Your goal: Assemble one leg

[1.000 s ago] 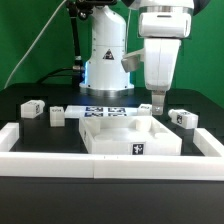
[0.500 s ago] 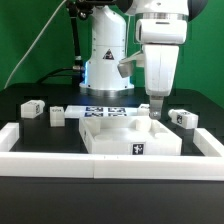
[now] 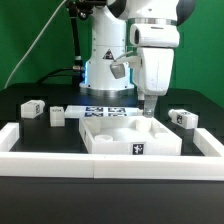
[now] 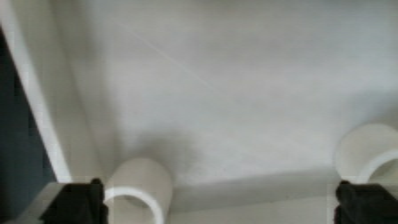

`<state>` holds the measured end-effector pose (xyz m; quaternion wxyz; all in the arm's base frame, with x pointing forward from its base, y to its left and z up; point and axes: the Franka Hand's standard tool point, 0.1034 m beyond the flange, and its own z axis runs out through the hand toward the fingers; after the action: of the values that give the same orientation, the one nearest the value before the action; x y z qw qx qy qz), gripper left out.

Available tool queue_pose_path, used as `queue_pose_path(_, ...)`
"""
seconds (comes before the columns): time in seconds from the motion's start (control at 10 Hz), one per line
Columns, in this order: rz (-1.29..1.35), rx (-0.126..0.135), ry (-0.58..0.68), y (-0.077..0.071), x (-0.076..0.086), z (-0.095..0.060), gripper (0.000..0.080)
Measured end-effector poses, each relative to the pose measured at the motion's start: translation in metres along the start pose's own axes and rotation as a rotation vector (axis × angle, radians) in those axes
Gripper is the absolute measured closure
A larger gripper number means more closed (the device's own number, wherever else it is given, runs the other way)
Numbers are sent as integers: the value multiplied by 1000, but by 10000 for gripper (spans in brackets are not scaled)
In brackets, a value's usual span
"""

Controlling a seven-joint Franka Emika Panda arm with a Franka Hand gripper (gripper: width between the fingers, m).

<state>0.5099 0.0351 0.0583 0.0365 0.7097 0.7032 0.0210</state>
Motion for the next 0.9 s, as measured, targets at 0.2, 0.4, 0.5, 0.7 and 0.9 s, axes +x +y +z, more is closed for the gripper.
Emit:
queue_pose_path(0.2, 2, 0, 0, 0, 1, 0, 150)
queue_pose_path(0.4, 2, 1, 0, 0, 1, 1, 150)
queue_pose_path(0.5, 1, 3, 0, -1, 0, 1, 150)
queue_pose_path(0.7, -29, 22, 4, -32, -9, 9, 150)
queue_pose_path(0.9, -37, 32, 12, -66, -17, 15, 150)
